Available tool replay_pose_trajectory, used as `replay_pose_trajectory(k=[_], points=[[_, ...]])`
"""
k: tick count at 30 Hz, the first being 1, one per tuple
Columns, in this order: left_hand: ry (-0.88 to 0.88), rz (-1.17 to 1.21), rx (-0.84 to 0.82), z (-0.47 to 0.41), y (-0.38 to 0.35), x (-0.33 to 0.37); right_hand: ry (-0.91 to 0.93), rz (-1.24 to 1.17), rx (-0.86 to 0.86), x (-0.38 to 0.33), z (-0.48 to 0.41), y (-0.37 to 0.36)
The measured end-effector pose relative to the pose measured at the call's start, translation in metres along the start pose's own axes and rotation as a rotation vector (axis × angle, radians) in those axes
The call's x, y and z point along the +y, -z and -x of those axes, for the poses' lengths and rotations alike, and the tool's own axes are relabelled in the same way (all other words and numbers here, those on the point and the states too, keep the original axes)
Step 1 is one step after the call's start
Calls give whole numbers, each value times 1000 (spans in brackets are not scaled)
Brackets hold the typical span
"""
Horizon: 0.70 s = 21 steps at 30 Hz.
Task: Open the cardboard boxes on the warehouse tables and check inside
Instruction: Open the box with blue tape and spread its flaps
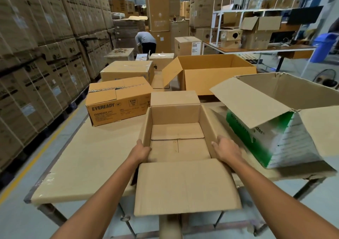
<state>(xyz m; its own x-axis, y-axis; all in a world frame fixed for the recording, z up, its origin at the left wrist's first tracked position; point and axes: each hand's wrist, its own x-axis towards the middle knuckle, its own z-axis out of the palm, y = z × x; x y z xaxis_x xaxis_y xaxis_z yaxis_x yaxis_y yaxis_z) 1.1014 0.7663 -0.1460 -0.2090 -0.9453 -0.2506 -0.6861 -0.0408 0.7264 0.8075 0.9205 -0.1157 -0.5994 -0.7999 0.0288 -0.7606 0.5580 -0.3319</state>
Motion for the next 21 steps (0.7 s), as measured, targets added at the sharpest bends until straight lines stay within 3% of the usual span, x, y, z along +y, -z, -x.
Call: replay_pose_trajectory(k=[11,16,21], points=[[-288,-285,184,93,-11,3,224,-212,-22,-24,81,4],[-464,-218,332,162,-14,8,273,-278,-45,-40,139,1],[-547,-147,375,212,3,-2,281,-426,-36,-58,195,-1]])
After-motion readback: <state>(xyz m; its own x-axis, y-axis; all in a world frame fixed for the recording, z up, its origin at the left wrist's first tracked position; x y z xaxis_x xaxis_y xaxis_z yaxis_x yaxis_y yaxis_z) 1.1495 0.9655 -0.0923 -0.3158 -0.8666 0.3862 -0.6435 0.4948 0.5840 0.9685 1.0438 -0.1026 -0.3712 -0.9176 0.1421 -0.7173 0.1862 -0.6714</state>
